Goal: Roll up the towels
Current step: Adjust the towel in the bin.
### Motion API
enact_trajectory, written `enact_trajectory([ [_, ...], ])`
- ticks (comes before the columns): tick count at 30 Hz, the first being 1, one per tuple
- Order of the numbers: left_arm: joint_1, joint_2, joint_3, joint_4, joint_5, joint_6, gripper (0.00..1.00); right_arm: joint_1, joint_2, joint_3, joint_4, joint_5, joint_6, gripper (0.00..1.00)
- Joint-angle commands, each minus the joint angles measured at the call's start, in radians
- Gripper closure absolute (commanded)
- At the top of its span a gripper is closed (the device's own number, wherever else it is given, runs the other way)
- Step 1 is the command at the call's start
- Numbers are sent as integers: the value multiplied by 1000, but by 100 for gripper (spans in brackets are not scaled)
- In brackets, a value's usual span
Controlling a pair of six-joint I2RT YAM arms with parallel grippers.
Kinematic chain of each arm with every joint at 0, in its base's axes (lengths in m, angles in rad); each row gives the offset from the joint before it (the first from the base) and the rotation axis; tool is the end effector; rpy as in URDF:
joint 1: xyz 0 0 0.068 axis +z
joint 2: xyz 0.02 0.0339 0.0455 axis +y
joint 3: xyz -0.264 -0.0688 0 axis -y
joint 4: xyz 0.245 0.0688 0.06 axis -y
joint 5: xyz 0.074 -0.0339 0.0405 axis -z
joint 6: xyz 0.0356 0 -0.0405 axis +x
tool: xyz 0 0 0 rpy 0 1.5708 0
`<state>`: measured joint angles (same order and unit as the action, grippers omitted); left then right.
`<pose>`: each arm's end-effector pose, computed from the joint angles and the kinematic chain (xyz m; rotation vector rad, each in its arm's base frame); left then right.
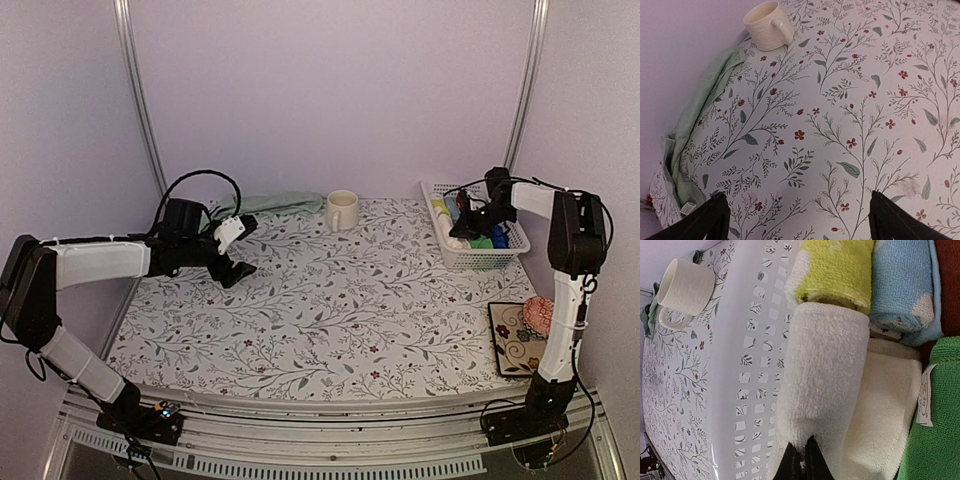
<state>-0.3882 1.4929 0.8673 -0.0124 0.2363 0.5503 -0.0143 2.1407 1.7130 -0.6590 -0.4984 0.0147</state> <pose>0.2934 -0.1290 0.2172 1.1068 1.8937 -0.1698 0.4594 0.0104 0.1956 -0.1249 2.5875 0.6581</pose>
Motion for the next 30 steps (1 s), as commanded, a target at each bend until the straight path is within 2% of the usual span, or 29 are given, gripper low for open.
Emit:
enact_trajectory([
  [1,-1,-8,-7,12,11,7,3,-1,33,-16,-19,49,-4,96],
  [4,-3,-5,-3,11,13,5,3,-1,32,-24,-19,61,-4,95],
  [7,-4,-2,0,10,11,5,3,-1,24,-30,-19,92,-4,85],
  [12,-5,3,1,9,12,5,3,-1,5,-35,-24,128,-2,77],
  [24,-7,13,8,9,15,5,3,19,-34,-24,-65,340,-8,72],
  [30,-8,18,9,8,11,5,3,58,-31,37,-114,486,-41,66],
])
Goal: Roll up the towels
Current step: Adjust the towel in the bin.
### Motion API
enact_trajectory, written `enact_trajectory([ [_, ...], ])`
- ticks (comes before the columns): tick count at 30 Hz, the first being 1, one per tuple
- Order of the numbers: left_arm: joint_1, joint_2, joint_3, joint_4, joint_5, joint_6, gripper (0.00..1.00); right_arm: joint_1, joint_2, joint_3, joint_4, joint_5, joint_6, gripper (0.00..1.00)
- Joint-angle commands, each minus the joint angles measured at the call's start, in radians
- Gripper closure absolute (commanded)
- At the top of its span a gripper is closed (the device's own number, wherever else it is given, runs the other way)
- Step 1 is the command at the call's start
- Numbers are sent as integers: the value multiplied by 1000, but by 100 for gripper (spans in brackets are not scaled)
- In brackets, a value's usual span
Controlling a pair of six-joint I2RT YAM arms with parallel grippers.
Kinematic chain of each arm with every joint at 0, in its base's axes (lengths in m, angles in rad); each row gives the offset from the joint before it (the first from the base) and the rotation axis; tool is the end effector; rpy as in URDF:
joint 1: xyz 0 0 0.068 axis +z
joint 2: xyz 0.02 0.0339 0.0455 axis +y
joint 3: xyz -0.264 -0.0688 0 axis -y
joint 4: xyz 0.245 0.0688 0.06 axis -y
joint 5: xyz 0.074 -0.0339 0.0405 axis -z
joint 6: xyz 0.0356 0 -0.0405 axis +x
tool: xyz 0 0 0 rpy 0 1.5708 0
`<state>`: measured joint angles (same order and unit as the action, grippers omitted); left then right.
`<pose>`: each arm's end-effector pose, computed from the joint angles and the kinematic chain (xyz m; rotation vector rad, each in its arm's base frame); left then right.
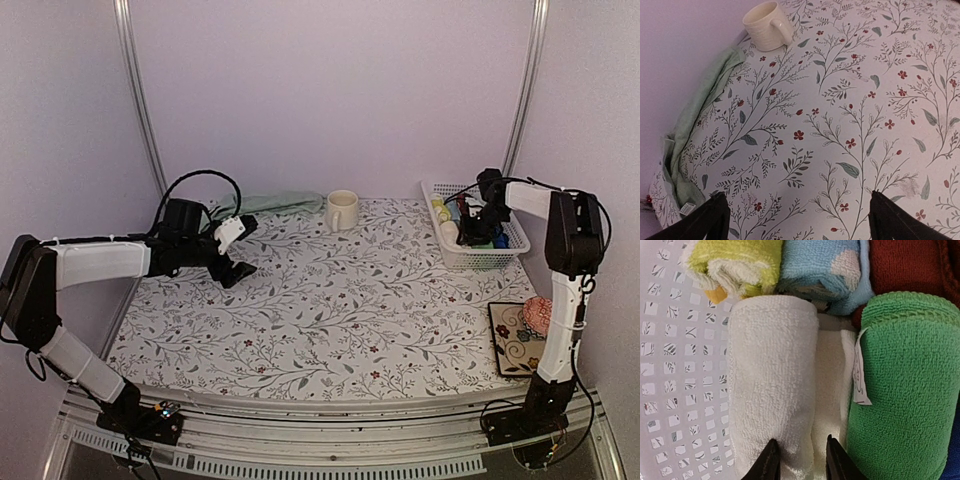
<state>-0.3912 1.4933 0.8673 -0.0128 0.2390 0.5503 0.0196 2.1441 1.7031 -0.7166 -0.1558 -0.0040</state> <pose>0.2930 -0.1300 0.2170 1.1112 1.8918 -0.1746 0.4540 0.0144 0.1850 -0.0766 2.7212 0.2169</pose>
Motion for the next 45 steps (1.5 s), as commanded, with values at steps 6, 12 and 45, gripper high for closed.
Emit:
enact_trajectory([
  [6,-5,14,6,8,4,7,3,58,-19,81,-99,279,-28,62],
  [12,-6,16,7,8,2,7,3,80,-40,95,-111,334,-30,61],
  [45,-7,39,10,11,-9,8,3,177,69,244,-179,366,-42,45],
])
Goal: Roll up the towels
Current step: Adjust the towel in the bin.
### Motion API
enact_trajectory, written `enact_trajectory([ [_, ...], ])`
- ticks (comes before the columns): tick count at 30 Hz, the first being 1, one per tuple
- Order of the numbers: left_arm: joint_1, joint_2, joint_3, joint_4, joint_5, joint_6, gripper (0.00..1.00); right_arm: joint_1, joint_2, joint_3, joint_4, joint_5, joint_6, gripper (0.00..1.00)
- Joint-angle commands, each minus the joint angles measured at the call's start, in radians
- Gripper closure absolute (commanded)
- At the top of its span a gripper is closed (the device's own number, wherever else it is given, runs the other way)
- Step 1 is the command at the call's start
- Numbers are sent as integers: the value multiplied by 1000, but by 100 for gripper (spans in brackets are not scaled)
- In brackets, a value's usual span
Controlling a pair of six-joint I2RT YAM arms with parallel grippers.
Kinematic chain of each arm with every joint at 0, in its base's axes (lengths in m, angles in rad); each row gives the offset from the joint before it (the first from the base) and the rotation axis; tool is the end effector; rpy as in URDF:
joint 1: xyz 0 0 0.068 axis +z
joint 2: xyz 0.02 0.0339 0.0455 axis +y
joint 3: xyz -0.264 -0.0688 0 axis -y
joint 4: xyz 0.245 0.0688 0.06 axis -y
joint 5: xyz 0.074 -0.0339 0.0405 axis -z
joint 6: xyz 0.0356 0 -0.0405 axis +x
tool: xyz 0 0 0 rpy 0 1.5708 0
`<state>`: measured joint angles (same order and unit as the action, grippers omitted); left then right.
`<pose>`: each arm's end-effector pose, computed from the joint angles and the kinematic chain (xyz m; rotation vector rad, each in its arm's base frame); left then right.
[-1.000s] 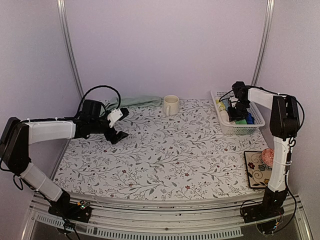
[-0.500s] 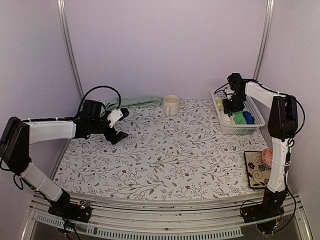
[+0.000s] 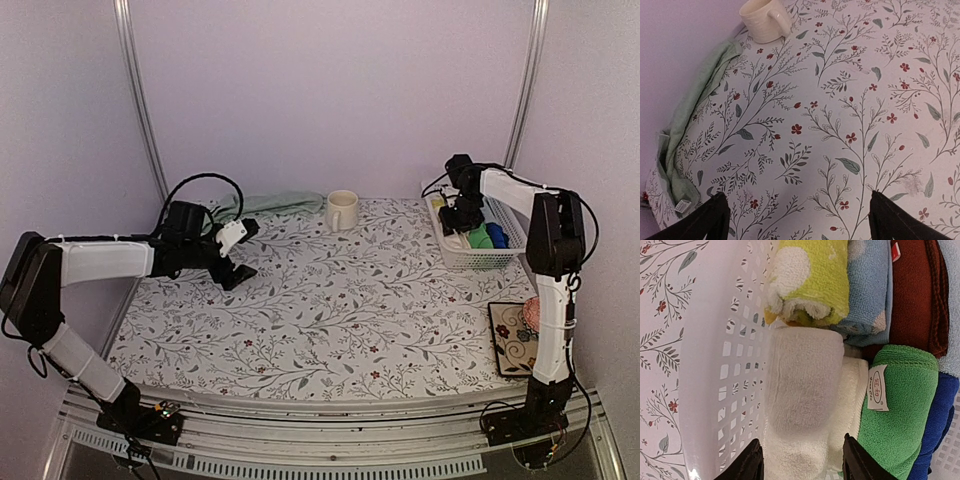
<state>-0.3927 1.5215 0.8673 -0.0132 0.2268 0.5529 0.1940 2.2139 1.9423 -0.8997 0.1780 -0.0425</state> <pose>0.2956 -0.1311 0.2084 1.1201 1.9205 -0.1658 0.4652 0.0850 0.2164 -0.2725 2.7104 -0.2006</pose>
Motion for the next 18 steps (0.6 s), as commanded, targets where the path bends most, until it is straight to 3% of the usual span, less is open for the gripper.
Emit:
enact_trajectory([
  [1,-5,12,10,12,3,5,3,3,0,4,4,26,-5,44],
  [8,-6,19,13,13,3,5,3,21,35,9,-13,29,-13,41],
  [18,-6,31,16,13,7,6,3,36,75,1,-54,182,-7,40],
])
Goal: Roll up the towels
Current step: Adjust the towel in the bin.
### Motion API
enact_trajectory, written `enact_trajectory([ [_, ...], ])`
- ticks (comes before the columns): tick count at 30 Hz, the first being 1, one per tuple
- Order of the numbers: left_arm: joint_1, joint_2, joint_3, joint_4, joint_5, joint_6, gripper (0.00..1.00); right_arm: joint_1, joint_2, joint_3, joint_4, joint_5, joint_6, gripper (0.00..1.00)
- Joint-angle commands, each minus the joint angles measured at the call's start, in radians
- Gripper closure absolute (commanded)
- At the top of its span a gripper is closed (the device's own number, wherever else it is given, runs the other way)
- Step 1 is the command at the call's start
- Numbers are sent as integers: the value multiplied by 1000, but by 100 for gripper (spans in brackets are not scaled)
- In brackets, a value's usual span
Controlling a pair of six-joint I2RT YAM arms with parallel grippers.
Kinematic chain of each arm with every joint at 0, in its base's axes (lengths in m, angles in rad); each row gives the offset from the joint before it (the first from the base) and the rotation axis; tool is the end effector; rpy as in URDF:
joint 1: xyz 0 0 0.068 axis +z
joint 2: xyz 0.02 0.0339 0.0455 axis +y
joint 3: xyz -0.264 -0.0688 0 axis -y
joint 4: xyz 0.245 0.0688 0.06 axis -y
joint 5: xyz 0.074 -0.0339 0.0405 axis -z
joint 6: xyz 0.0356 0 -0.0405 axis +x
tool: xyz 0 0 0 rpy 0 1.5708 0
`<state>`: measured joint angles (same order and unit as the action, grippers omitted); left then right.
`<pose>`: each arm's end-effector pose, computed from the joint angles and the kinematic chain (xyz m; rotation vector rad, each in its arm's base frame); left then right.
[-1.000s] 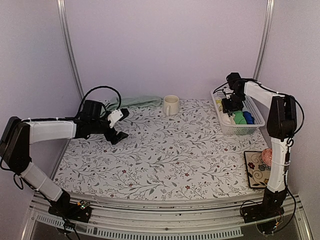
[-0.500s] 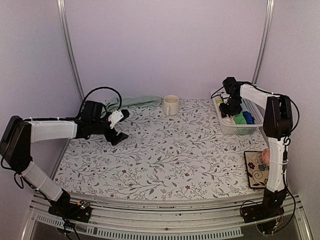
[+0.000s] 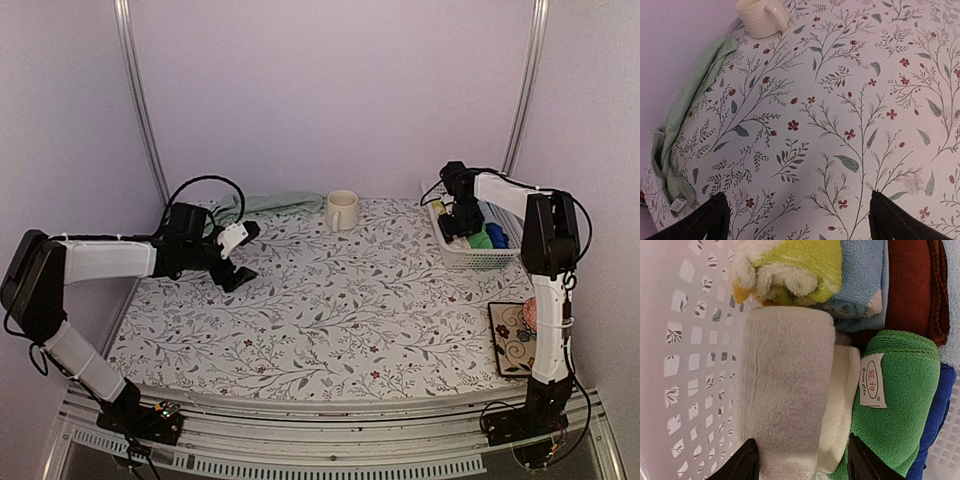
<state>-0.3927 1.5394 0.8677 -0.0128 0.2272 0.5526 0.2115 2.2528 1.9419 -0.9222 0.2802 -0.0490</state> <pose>0.2972 -0.1318 0.2031 1.1261 1.9363 -0.1696 0.4654 0.0899 0.1985 -0.2930 2.7480 -0.3501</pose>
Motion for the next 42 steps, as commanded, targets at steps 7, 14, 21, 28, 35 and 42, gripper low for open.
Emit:
enact_trajectory([
  [7,-7,24,23,9,9,6,3,35,10,-28,-27,198,-1,40],
  [14,-7,33,27,5,8,6,3,38,-16,-60,-5,221,-16,44],
  [21,-8,40,28,5,8,7,3,42,-23,-75,14,200,-28,70],
  [28,-8,39,27,4,6,10,3,37,-33,-75,18,119,-23,88],
  [35,-8,27,21,1,11,12,3,-18,-60,-101,34,-23,-8,93],
  [42,-8,25,15,4,14,13,3,-67,-103,-146,80,-149,0,97],
])
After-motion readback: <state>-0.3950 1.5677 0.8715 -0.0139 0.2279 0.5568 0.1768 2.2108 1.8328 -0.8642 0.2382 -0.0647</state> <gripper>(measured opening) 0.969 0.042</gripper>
